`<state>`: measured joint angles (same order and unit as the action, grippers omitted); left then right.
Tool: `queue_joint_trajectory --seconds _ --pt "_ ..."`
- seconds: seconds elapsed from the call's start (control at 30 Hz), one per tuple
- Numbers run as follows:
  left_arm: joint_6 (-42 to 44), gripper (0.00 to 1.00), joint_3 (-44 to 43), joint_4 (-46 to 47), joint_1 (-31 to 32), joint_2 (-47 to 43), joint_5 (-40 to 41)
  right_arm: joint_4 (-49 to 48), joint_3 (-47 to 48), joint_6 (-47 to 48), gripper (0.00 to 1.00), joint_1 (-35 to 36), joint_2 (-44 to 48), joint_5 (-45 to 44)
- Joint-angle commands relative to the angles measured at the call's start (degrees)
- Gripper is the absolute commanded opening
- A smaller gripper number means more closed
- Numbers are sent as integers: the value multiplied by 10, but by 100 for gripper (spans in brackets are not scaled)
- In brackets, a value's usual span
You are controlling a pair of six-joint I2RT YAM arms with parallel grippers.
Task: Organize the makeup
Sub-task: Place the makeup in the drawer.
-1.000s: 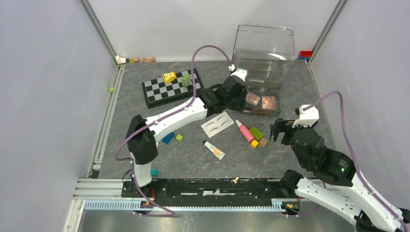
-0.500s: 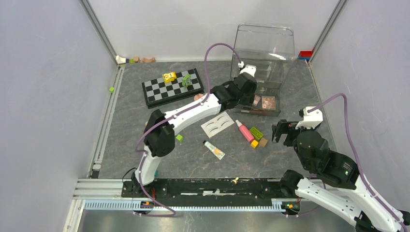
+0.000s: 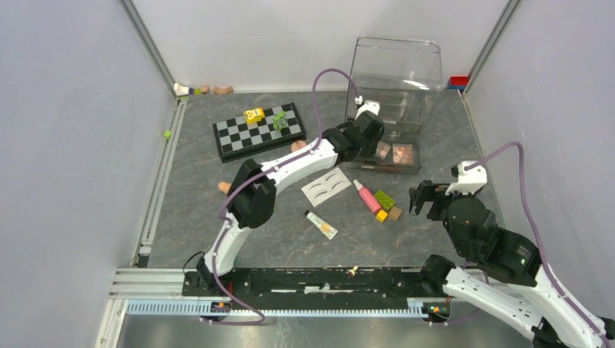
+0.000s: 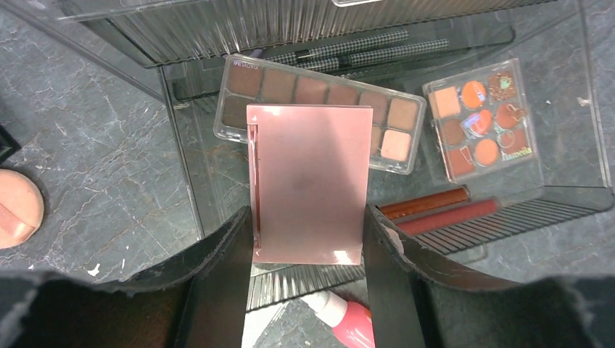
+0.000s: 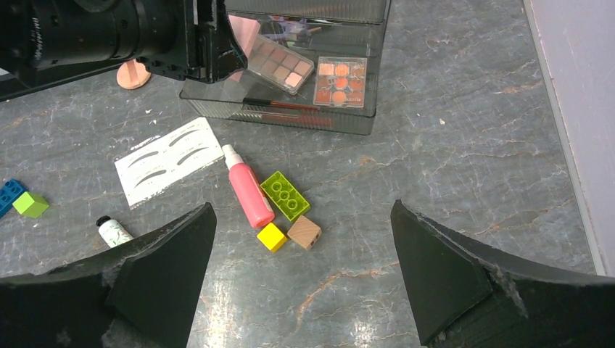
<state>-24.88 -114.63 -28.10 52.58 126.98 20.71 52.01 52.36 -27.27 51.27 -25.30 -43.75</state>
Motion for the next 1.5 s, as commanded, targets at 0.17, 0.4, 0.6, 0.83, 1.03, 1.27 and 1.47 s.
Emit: queue_joint_trajectory --seconds 0.17,0.4,0.6,0.83,1.03,1.27,1.47 --pt "-31 51 -43 6 -13 27 20 6 -3 -18 97 0 4 0" --pt "-31 51 -56 -12 -14 50 14 9 -3 -24 97 0 7 7" --pt "-27 52 -67 -30 -14 63 16 12 -6 -26 97 0 11 8" --pt "-23 55 -84 -42 -14 86 17 18 -8 -29 97 -1 20 8" --pt "-24 65 -98 -49 -14 98 16 25 -4 -27 97 0 21 5" --pt "-16 81 -98 -49 -13 79 19 21 -13 -26 97 0 26 9" --pt "-6 81 -105 -49 -10 46 13 19 -13 -27 97 -1 25 10"
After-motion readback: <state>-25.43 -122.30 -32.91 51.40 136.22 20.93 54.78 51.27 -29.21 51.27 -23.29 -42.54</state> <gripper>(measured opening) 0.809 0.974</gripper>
